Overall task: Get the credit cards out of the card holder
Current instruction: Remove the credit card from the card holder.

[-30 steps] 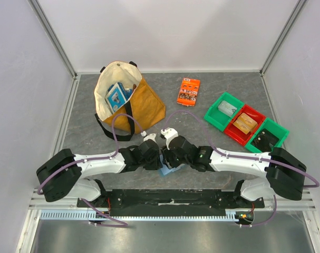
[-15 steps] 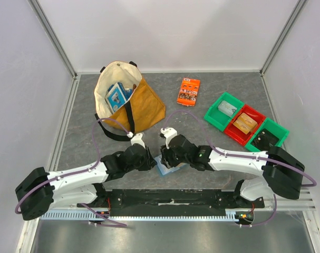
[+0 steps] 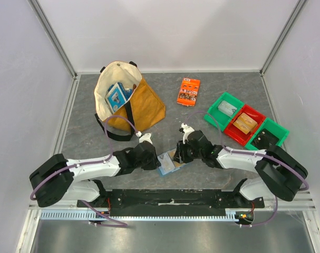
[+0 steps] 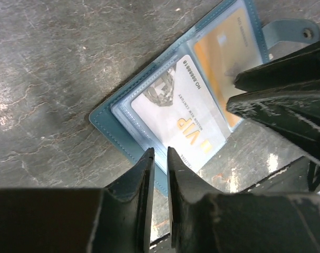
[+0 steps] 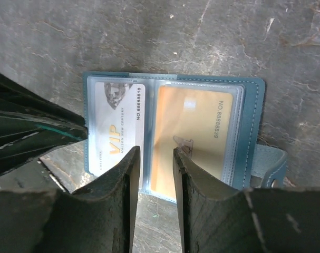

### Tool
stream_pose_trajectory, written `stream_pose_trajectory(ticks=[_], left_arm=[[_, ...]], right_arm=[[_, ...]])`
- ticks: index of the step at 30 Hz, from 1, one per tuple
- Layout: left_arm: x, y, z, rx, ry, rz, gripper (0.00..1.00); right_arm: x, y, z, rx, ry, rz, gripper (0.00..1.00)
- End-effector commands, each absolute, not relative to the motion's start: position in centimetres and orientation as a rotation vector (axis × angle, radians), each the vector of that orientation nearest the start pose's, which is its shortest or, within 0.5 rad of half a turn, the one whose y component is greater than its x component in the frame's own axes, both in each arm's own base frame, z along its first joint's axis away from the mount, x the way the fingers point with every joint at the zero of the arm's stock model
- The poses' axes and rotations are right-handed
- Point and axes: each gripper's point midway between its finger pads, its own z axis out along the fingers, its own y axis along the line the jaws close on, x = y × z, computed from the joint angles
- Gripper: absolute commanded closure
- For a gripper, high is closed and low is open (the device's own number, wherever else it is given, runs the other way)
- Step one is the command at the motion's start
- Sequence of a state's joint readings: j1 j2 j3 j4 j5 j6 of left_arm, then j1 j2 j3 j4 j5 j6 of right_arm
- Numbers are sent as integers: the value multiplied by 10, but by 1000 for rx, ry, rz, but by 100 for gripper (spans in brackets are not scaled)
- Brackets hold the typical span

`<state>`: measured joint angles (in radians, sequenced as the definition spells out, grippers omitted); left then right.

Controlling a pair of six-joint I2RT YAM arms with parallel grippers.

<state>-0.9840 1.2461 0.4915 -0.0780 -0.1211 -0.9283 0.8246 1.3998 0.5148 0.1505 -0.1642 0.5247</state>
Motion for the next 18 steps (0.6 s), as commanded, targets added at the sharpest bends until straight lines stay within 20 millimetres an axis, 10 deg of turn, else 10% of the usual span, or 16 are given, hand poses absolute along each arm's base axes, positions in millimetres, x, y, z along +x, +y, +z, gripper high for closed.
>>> stream_pose_trajectory(ticks=[1, 18], left_arm=[[166, -272, 37, 46, 2523, -714, 80], [158, -257, 14, 17, 2610, -623, 95]], right_arm=[[190, 297, 53, -448, 2318, 1083, 63], [197, 287, 34, -389, 2360, 1116, 67]])
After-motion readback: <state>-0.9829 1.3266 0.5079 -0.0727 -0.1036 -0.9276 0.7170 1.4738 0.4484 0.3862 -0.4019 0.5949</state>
